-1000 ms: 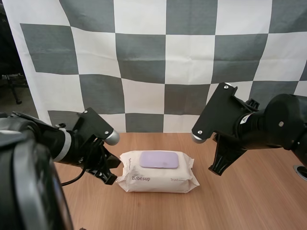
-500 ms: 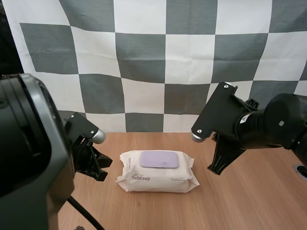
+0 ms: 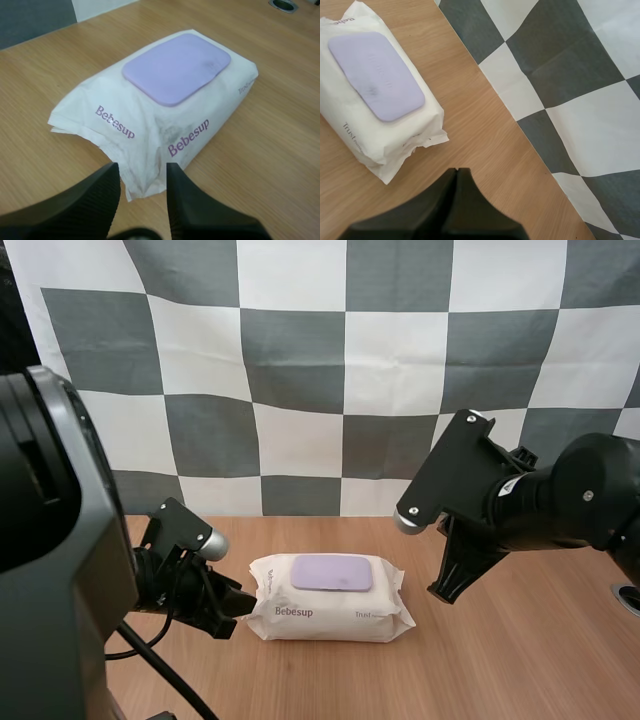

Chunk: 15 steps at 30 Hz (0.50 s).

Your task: Open the wet wipes lid

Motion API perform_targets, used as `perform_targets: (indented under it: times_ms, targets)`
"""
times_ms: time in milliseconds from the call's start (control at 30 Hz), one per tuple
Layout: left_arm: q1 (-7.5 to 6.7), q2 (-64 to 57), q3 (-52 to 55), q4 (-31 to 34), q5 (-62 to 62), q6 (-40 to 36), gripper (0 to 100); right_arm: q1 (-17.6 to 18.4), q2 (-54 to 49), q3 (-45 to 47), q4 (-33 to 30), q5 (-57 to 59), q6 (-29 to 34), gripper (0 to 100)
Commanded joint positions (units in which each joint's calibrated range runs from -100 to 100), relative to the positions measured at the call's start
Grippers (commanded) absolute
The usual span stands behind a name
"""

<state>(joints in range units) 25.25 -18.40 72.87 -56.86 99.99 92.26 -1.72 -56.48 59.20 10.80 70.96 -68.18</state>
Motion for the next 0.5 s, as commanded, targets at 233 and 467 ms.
perform_targets:
  times_ms: [233,467]
  targets:
    - [-5.62,0.0,0.1,-0.8,0.0,1.0,59,0.0,0.0,0.0,1.0,0.8,0.0,0]
    - [-9.98,0.0,0.6,-1.6,-12.3,-0.1,59,0.0,0.0,0.0,0.9,1.4,0.0,0]
